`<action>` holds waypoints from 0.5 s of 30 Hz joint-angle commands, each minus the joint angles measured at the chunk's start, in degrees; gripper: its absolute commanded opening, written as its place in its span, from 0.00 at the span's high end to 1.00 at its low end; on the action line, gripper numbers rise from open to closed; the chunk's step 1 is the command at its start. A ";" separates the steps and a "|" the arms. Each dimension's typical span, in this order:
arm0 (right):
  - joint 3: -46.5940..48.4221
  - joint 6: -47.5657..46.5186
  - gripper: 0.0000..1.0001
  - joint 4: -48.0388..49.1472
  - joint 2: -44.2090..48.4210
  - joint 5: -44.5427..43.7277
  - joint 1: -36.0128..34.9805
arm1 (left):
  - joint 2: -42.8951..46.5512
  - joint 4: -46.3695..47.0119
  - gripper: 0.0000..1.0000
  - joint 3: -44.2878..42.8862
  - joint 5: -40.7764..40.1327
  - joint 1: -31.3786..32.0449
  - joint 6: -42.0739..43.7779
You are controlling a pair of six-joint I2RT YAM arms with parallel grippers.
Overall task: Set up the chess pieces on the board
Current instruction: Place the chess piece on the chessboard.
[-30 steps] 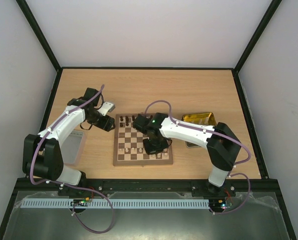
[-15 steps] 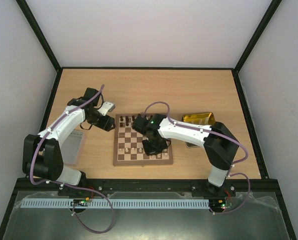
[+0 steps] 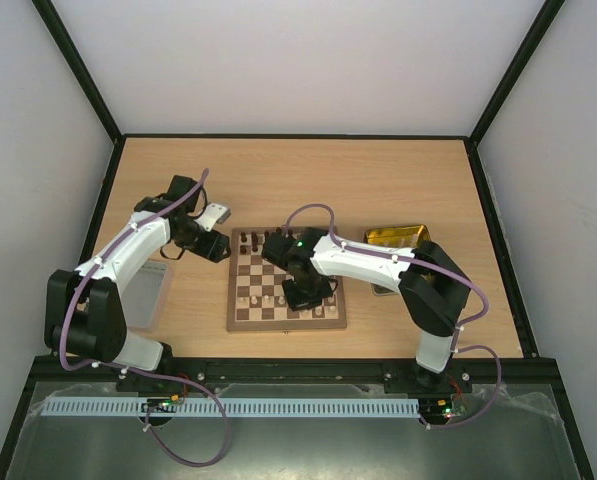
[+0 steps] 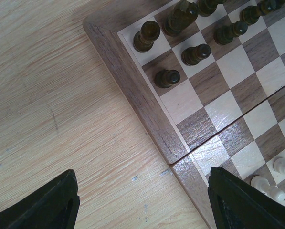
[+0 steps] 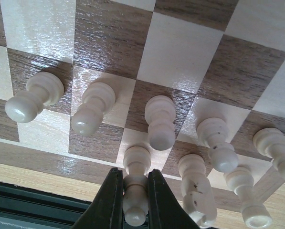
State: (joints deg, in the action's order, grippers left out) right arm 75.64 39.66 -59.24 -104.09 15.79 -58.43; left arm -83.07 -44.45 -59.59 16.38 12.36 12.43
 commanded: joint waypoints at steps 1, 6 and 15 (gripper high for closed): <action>1.77 -0.55 0.95 -0.60 -0.88 -1.11 -0.43 | 1.33 -0.38 0.25 0.85 -0.15 0.27 -0.30; 1.75 -0.63 0.95 -0.78 -0.94 -1.11 -0.39 | 1.16 -0.47 0.25 0.80 -0.04 0.22 -0.21; 1.69 -0.64 0.85 -0.75 -0.82 -1.03 -0.37 | 1.15 -0.47 0.25 0.79 -0.03 0.21 -0.20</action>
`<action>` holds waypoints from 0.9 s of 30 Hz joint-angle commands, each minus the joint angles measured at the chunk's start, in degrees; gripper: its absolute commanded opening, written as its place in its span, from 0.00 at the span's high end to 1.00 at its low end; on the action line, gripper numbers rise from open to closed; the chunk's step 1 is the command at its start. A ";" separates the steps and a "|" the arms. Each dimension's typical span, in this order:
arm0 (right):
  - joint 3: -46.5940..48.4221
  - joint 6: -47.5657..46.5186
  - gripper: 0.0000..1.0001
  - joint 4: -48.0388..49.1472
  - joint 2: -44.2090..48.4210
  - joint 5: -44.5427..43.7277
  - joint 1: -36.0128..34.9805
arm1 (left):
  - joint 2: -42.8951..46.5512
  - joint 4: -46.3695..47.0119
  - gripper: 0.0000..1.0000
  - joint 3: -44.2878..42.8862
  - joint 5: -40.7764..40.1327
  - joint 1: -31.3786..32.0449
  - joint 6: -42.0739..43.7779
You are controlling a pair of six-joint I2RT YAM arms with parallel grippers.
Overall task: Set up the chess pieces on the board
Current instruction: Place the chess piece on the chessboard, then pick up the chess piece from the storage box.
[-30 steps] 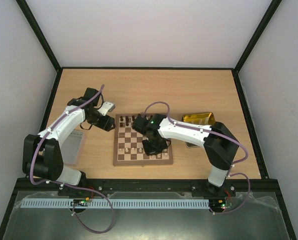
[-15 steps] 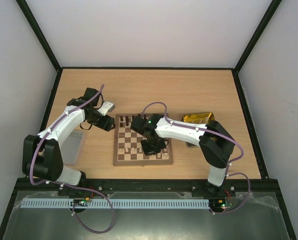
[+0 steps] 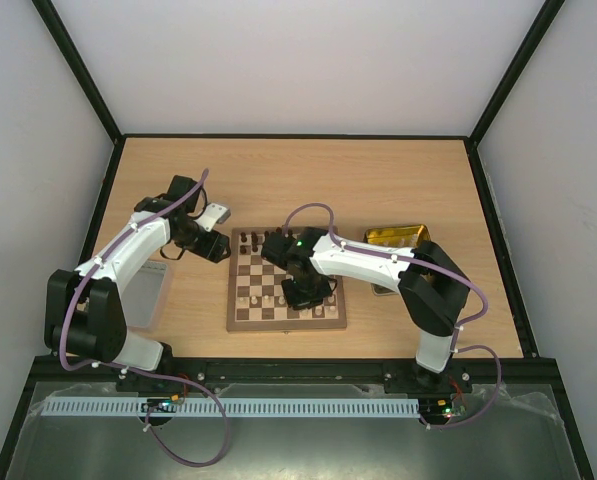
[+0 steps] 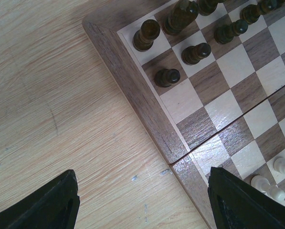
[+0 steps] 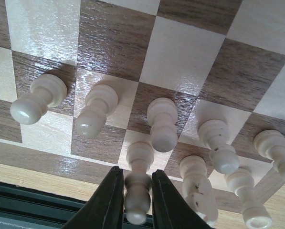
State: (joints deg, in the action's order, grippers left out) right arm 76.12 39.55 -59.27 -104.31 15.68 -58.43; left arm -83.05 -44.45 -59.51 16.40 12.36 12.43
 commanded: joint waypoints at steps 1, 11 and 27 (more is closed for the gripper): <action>1.24 -0.55 0.85 -0.76 -0.56 -0.92 -0.36 | 1.13 -0.47 0.25 0.75 -0.06 0.29 -0.21; 1.56 -0.61 0.80 -1.00 -0.37 -0.59 -0.43 | 1.13 -0.38 0.25 0.83 -0.06 0.20 -0.21; 12.08 0.10 0.65 -12.99 5.83 -9.08 6.16 | 0.80 -0.38 0.25 0.86 0.03 0.21 -0.18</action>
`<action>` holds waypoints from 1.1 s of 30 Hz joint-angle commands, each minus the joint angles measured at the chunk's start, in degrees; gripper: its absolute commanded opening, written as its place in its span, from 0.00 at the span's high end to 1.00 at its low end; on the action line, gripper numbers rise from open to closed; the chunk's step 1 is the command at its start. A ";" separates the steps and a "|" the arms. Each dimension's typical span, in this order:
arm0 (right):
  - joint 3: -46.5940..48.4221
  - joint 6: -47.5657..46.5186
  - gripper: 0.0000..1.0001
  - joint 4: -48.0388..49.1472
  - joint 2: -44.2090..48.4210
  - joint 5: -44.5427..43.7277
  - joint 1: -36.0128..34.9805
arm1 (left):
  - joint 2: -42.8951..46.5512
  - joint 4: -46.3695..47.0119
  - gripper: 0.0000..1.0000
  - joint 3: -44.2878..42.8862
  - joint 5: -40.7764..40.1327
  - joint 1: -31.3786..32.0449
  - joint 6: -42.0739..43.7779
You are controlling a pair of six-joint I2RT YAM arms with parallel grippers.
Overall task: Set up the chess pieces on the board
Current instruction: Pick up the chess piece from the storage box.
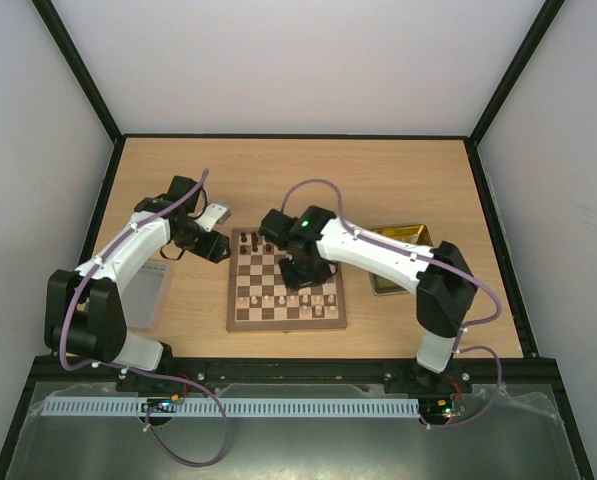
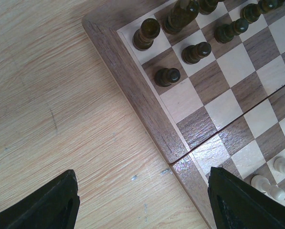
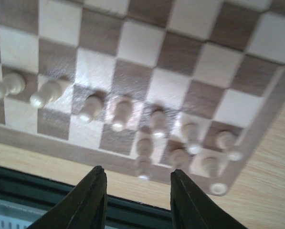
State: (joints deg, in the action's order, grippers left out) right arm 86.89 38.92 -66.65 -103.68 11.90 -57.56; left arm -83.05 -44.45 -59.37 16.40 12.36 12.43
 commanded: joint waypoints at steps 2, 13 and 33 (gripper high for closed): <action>-0.96 1.17 0.65 -4.20 7.91 -5.33 11.96 | 0.62 -0.38 0.25 0.66 0.10 0.18 -0.08; -11.18 0.68 0.65 4.90 11.79 -10.34 34.28 | 0.73 -0.47 0.25 0.62 -0.14 0.19 -0.12; -20.29 -1.15 0.65 13.52 8.54 -5.94 40.26 | 0.30 -0.64 0.25 0.49 -0.15 0.28 -0.12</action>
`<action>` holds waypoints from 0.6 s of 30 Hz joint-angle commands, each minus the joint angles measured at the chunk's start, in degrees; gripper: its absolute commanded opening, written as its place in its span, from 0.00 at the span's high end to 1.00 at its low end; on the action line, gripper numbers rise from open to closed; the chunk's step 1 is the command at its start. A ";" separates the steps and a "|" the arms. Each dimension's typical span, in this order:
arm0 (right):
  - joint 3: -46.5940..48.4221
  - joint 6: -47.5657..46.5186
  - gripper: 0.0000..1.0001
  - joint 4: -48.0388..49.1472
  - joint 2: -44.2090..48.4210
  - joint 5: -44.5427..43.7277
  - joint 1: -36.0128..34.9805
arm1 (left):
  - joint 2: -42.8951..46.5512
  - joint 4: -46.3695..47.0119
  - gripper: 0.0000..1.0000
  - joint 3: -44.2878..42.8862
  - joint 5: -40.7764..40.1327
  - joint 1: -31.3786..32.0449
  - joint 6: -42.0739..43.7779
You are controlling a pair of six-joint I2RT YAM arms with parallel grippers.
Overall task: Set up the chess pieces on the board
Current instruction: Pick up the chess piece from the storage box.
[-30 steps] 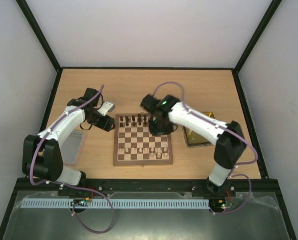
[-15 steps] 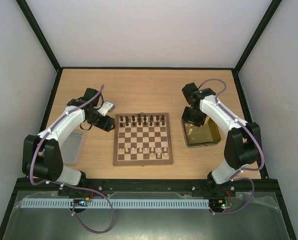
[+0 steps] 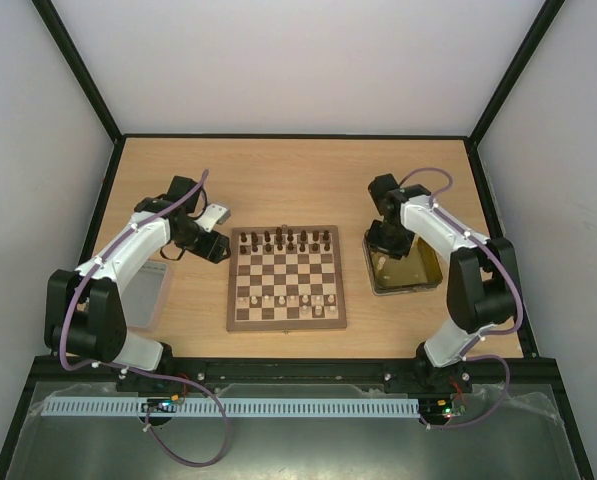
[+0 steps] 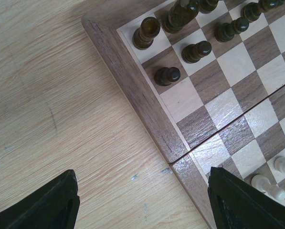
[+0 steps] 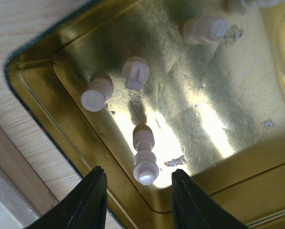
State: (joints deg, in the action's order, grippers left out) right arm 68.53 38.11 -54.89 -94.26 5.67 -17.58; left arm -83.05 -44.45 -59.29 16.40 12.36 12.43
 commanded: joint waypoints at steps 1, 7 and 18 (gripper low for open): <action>-2.38 -0.31 0.65 2.07 -1.01 0.26 0.31 | 0.27 -0.64 0.25 0.39 -0.17 0.26 -0.08; -3.77 -0.01 0.66 3.59 -1.52 0.32 0.36 | 0.22 -0.55 0.25 0.46 -0.24 0.18 -0.16; -6.46 0.12 0.78 5.54 -1.98 -0.08 0.42 | 0.56 -0.53 0.25 0.42 -0.60 0.25 -0.30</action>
State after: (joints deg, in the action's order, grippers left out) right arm 63.09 38.15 -50.06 -95.68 6.66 -17.56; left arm -83.05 -44.45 -59.29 16.25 12.36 12.43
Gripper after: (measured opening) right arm 0.243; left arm 0.747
